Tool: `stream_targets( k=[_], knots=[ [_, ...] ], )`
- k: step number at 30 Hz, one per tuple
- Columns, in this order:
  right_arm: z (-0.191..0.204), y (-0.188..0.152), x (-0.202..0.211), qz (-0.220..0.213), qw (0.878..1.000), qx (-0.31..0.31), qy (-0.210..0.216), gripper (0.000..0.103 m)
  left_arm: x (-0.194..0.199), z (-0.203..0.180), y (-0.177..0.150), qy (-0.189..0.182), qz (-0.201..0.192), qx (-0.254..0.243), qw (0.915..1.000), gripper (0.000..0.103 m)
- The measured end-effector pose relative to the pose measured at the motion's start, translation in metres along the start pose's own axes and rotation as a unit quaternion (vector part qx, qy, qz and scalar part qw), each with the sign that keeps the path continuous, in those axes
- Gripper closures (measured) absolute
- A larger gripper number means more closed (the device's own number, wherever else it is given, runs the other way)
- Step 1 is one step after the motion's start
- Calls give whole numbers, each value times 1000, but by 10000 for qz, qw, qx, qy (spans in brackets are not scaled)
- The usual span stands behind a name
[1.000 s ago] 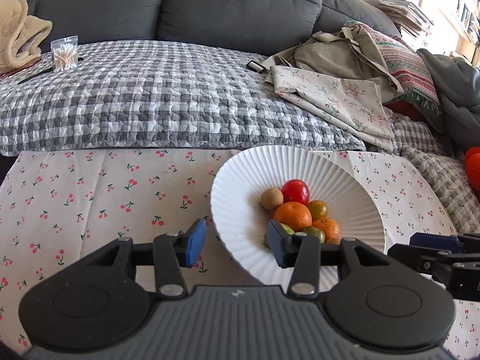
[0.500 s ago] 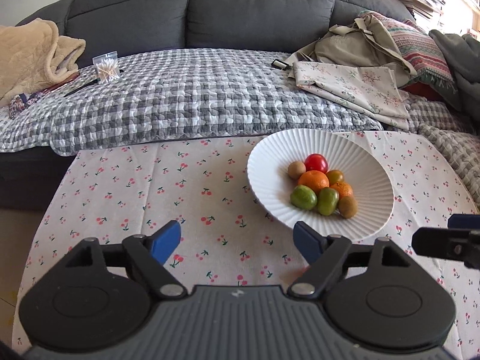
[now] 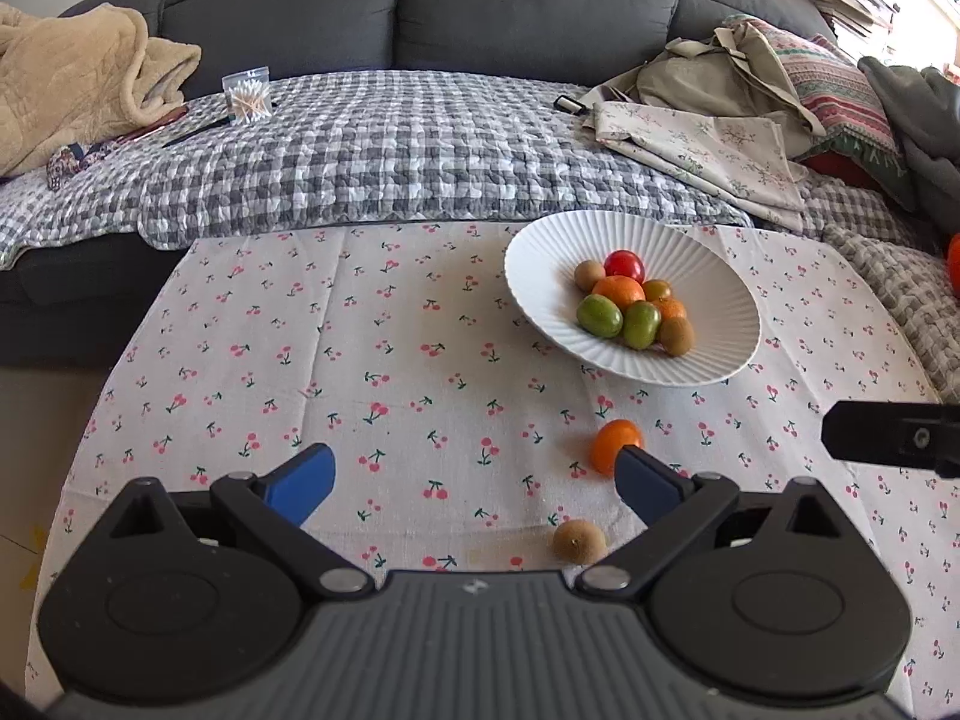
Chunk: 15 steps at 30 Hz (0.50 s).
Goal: Organize fruits
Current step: 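Withdraw both open tools from the bowl toward the last kiwi and tomato, then grasp the last kiwi with the left tool while the right tool grasps the orange tomato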
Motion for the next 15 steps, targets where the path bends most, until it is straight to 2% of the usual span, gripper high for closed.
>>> stream_targets(
  k=[6,10,15],
  knots=[
    [0,-6,6,-32,10000,-29,34,7,-2,-9,-16,-118,126,-250,9995,5],
    [1,-10,1,-32,9999,89,-92,7,-13,-25,-30,-349,321,-448,9979,6],
    [-1,-15,-10,0,9994,196,-280,7,-32,-34,-47,-524,659,-451,9954,16]
  ],
)
Point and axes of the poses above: each gripper's, at about its wrist camera, not at the fingertips, and x roughly against the way its jaws point, z to its left, y to its top, the point moved 10 cm from there along -x, roughly the way its jaws point, and after that the axes turned 14 degrees about -y, right-handed, at the moved point
